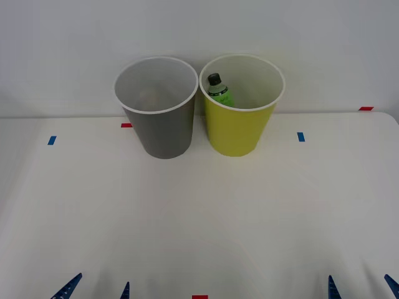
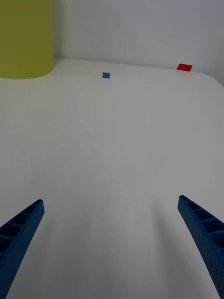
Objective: Put cans in the gray bin and PET bottles in the light green bin.
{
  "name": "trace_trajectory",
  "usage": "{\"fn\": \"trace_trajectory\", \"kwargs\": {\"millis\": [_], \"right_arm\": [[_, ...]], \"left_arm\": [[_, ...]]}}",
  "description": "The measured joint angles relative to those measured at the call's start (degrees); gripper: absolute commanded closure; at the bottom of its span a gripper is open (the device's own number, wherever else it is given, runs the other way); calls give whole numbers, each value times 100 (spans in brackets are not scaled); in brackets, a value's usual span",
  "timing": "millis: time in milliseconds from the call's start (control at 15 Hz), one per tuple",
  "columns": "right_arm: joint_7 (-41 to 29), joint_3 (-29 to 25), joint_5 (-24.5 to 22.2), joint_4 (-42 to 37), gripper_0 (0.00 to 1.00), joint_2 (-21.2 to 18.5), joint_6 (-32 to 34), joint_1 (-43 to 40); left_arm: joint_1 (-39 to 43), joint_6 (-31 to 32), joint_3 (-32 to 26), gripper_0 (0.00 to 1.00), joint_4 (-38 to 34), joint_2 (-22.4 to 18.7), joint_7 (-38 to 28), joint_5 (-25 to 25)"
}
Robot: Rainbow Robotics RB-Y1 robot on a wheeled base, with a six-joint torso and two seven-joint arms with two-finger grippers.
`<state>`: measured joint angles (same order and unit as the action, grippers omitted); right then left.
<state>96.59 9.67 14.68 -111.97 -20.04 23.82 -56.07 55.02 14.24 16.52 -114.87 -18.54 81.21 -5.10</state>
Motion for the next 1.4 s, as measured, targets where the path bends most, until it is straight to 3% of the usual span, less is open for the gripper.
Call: {"fn": "trace_trajectory", "kwargs": {"millis": [1400], "right_arm": [[0, 0, 0, 0, 0, 0, 0, 0]], "left_arm": [[0, 0, 0, 0, 0, 0, 0, 0]]}}
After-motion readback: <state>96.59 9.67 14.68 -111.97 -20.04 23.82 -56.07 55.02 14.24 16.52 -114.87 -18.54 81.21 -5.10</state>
